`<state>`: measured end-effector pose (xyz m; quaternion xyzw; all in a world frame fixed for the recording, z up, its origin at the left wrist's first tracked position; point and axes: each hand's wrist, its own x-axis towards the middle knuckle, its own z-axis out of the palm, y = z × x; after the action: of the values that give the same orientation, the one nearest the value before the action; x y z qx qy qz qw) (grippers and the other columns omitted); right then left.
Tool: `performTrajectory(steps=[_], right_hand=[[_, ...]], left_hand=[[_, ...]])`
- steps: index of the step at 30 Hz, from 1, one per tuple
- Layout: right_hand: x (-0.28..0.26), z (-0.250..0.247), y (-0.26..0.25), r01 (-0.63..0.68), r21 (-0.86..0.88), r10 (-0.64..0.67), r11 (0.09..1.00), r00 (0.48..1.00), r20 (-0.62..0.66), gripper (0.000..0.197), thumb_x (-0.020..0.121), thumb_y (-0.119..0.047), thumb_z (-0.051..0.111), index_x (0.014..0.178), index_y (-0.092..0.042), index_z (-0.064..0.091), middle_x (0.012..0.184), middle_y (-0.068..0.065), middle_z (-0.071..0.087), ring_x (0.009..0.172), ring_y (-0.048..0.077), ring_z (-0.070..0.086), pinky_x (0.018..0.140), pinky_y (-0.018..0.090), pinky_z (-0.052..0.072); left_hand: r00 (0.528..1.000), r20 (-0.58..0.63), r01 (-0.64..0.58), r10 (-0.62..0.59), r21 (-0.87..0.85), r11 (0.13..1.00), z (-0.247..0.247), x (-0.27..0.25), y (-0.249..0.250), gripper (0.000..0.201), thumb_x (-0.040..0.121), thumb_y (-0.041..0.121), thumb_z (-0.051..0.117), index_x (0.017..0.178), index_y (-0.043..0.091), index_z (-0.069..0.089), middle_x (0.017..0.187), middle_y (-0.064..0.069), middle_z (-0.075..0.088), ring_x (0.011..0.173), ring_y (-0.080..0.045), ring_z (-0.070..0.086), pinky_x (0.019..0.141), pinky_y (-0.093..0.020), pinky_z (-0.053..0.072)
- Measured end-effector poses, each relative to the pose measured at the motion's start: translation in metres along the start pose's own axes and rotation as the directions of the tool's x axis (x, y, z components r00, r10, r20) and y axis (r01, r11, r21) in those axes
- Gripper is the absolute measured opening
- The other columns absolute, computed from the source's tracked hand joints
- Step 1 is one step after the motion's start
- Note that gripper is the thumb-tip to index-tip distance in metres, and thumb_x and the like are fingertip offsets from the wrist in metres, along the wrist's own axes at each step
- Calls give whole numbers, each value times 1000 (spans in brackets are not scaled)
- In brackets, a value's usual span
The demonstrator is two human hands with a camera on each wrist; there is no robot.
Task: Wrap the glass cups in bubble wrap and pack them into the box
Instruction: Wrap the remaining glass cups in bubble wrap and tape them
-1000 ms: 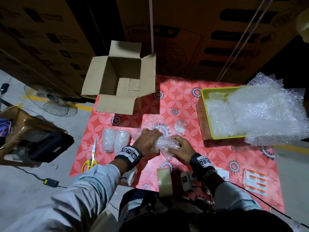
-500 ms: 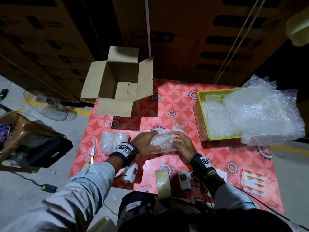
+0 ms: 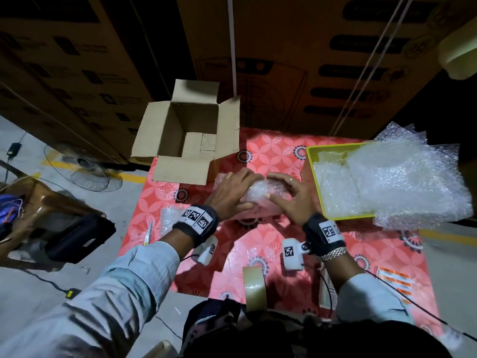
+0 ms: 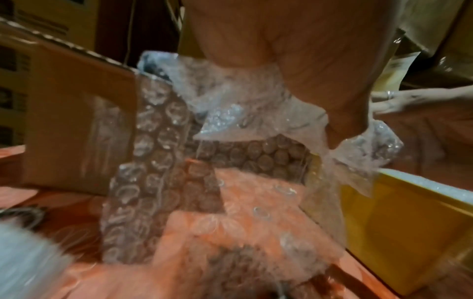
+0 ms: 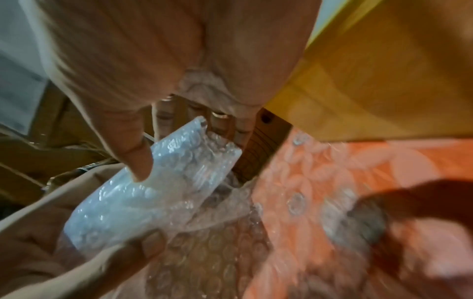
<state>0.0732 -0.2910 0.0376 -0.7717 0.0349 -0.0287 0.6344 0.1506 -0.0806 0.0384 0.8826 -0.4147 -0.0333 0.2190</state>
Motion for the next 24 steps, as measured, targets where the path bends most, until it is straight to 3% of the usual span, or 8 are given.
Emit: performTrajectory(steps=[3,5,10,14,16,19,22,24], right_hand=[[11,-17,-13,84,-23,-84,996,996,9,58,78,-1,85,130,-13,64,131,-1,67,126,19,61,110,39,47],[14,-25,-17,99,-55,-97,994,995,35,62,76,-2,87,131,-19,64,133,-3,65,129,18,58,111,36,45],[7,-23,2,45,-76,-43,996,998,36,60,76,6,82,125,-25,67,129,-5,66,124,15,60,106,34,50],[-10,-11,22,18,-139,-10,990,998,57,63,73,10,82,116,-32,64,122,-2,65,116,11,62,96,23,53],[-23,-1,32,-69,-118,79,991,994,79,61,73,12,79,111,-33,64,120,-1,64,109,15,65,87,26,58],[-40,16,51,-229,-49,233,972,967,102,53,68,15,76,106,-21,65,114,3,66,105,20,65,76,31,60],[-47,30,78,-250,-168,274,953,952,137,55,63,10,77,100,-28,64,108,-3,68,107,14,65,87,36,59],[-50,35,91,-241,-247,290,938,939,184,54,64,7,79,99,-31,62,107,-7,67,106,9,63,90,30,54]], left_hand=[[993,-94,-71,74,37,997,-12,11,5,79,73,19,89,143,14,53,136,-12,54,119,-25,56,106,-38,39],[986,-130,-92,100,63,994,-14,14,7,80,72,16,90,143,13,52,138,-13,54,123,-29,56,111,-39,35],[979,-131,-139,155,122,983,-3,13,6,85,66,11,94,140,13,53,135,-13,58,121,-28,56,112,-40,33],[990,-50,-123,134,186,975,18,-2,2,85,62,4,92,137,17,54,129,-10,62,115,-26,60,108,-44,38],[994,18,-114,112,205,972,33,-16,2,85,59,12,96,133,18,54,123,-8,65,111,-25,62,104,-43,39],[993,99,-85,67,190,978,61,-40,-3,82,62,29,97,131,17,56,119,-9,66,107,-29,64,100,-42,34],[979,202,-29,0,139,990,78,-62,-5,74,77,54,80,134,14,57,124,-12,63,111,-32,62,104,-45,36],[962,271,-2,-35,136,991,84,-74,-5,77,80,60,74,137,13,56,127,-10,61,113,-30,59,106,-46,38]])
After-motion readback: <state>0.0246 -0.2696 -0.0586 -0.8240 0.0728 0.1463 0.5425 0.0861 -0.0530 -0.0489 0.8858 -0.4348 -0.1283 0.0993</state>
